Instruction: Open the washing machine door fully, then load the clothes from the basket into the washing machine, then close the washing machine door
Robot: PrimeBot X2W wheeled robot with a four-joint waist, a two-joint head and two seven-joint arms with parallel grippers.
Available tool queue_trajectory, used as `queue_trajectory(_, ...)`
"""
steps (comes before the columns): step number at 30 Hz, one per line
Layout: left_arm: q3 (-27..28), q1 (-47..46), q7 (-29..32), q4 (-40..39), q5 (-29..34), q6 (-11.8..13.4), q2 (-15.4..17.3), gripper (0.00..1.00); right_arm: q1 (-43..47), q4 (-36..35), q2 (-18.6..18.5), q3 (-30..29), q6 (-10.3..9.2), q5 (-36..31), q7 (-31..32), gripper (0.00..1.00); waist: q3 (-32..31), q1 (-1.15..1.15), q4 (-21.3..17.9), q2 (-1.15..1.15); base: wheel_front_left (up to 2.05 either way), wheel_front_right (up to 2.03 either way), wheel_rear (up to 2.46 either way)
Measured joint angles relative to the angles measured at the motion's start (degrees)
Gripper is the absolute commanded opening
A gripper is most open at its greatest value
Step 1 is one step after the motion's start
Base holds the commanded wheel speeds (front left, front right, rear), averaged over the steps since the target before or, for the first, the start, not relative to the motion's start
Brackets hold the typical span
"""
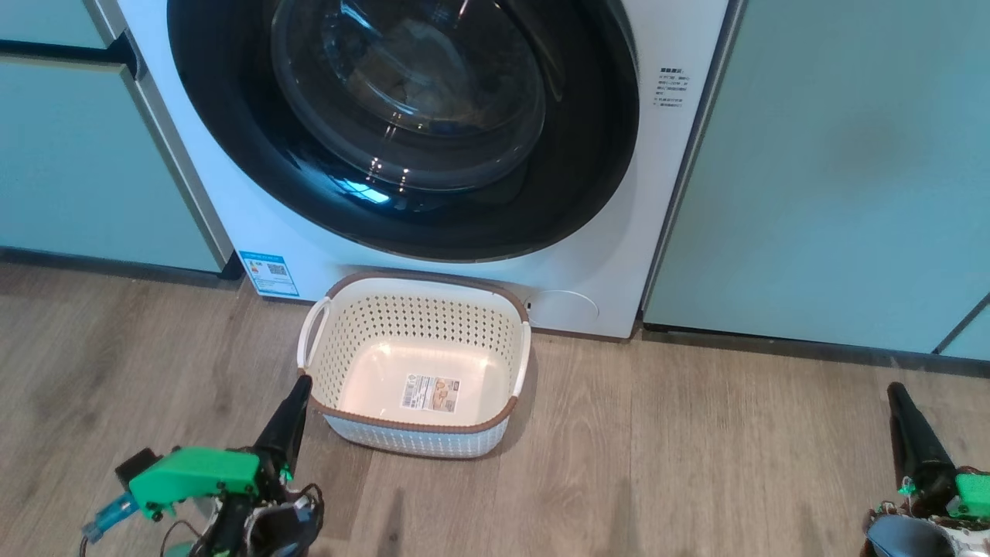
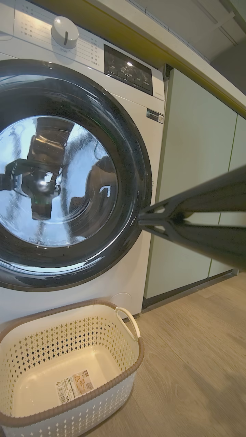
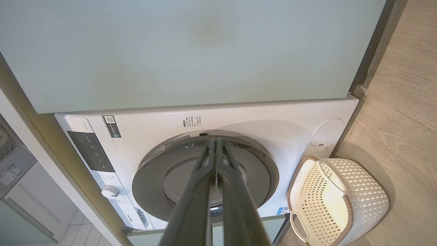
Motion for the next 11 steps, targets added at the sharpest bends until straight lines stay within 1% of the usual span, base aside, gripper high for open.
queue_trajectory(11,0.00,0.00,0.00,0.00,0.00,0.00,-0.01,0.00,0.00,0.00,0.00,0.00,0.00,0.00,0.00,0.00,0.00,0.00,0.00,0.00,0.00,0.00,0.00)
